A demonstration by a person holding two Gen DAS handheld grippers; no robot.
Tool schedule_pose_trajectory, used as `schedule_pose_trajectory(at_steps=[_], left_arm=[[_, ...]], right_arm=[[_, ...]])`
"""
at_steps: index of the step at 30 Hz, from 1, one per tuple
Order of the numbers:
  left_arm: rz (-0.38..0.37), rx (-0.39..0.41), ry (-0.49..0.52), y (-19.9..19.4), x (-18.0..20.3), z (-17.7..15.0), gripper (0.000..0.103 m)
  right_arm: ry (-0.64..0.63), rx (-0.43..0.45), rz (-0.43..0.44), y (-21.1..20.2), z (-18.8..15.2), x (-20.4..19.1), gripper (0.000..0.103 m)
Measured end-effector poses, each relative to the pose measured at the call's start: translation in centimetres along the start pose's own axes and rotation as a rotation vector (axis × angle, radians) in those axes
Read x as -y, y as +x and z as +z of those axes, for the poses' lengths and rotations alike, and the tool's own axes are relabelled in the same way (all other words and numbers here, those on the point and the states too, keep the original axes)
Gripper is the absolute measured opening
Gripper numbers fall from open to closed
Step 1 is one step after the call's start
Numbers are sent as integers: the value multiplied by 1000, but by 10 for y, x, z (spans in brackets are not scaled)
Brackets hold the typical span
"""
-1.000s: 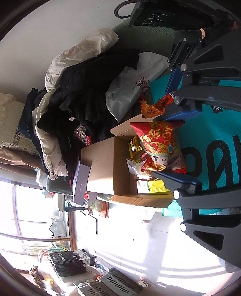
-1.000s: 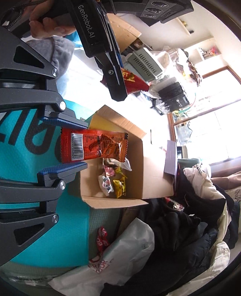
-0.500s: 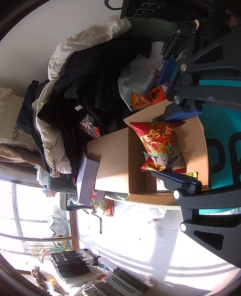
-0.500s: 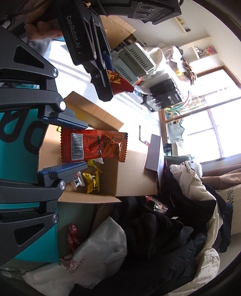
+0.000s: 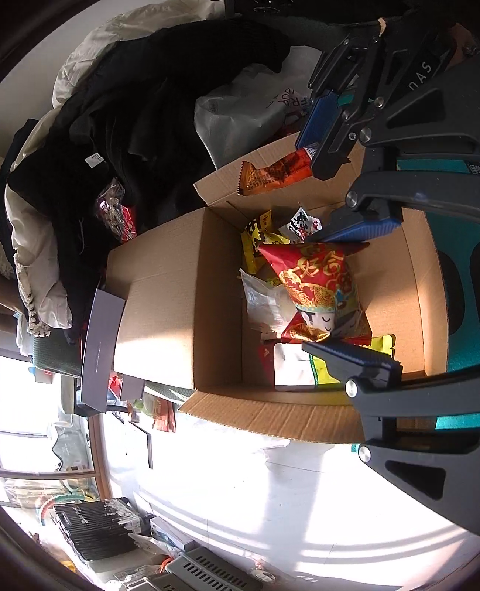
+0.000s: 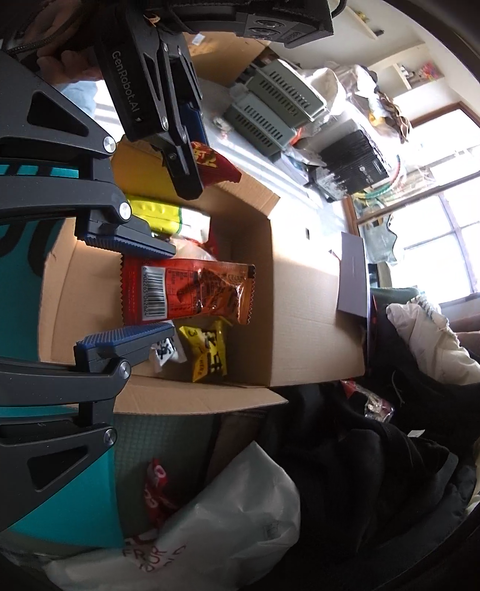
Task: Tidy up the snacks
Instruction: 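Lift both bags and carry them over the cardboard box, then open both tools to drop the bags into the box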
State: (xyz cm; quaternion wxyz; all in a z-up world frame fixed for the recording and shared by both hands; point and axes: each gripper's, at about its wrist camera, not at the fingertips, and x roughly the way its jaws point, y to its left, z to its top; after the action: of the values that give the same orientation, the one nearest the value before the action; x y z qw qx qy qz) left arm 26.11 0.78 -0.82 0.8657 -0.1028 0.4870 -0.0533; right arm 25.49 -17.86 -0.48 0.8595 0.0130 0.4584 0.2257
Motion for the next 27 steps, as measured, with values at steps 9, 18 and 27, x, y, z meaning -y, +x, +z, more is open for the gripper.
schedule_pose_trajectory(at_steps=[9,18,27], left_arm=[[41,-78,6,37,-14,-11,47],[76,-109,53,56,-9,-17,47],[101,-146,86,66,-2,-18,47]], right_arm=[[18,-89,-1,41,-17,6,35],[3,-131,-41,56,-25,8,35],[-21,-164,-75,65,-29,3,35]])
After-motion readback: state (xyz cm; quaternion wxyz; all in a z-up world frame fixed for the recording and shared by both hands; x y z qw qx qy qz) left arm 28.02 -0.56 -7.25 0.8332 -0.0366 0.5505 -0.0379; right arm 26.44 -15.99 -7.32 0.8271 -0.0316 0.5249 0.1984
